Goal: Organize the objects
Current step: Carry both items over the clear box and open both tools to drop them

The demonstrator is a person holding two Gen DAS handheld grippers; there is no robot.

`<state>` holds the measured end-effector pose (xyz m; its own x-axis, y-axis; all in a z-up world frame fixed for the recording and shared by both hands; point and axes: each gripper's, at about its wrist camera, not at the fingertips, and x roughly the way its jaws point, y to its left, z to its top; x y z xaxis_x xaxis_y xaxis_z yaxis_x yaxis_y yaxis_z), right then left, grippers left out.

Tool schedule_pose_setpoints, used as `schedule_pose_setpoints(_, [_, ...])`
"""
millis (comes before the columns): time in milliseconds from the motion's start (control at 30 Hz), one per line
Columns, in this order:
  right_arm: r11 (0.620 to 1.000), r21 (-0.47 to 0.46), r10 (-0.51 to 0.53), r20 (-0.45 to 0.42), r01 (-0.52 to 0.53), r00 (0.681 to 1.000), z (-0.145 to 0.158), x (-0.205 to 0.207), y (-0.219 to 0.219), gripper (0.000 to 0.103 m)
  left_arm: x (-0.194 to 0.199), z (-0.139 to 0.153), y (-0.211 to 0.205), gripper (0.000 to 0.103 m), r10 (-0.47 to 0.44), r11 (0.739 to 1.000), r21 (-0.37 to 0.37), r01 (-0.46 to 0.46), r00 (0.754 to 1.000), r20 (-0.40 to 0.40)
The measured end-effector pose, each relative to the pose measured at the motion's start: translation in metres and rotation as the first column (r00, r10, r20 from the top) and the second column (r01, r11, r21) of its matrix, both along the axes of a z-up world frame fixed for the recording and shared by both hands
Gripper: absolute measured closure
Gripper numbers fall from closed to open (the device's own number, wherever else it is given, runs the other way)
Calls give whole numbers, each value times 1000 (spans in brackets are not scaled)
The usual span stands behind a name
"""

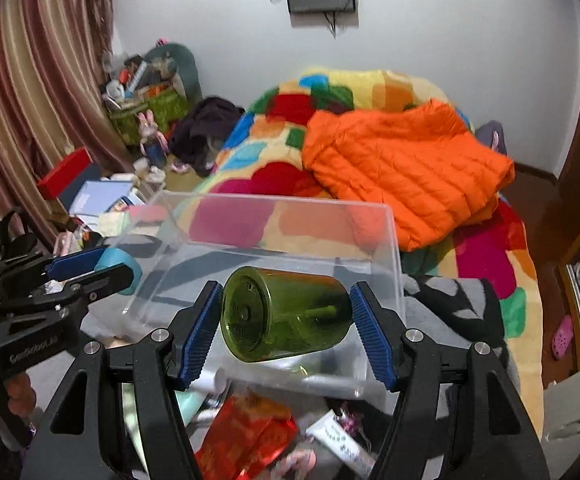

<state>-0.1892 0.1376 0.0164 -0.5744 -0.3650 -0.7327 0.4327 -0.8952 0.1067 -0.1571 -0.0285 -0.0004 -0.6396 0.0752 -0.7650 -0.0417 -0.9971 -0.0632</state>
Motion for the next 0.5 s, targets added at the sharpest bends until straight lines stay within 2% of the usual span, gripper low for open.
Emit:
schedule_pose_setpoints(300, [997,65,26,94,-32,995,-24,-25,-14,41,-14,-19,10,62,-36,999,-15,37,998,61])
schedule_pose_setpoints(500, [996,78,37,121,-47,992,-32,-26,-19,41,-12,-17,15,62,-38,998,-49,40,998,47])
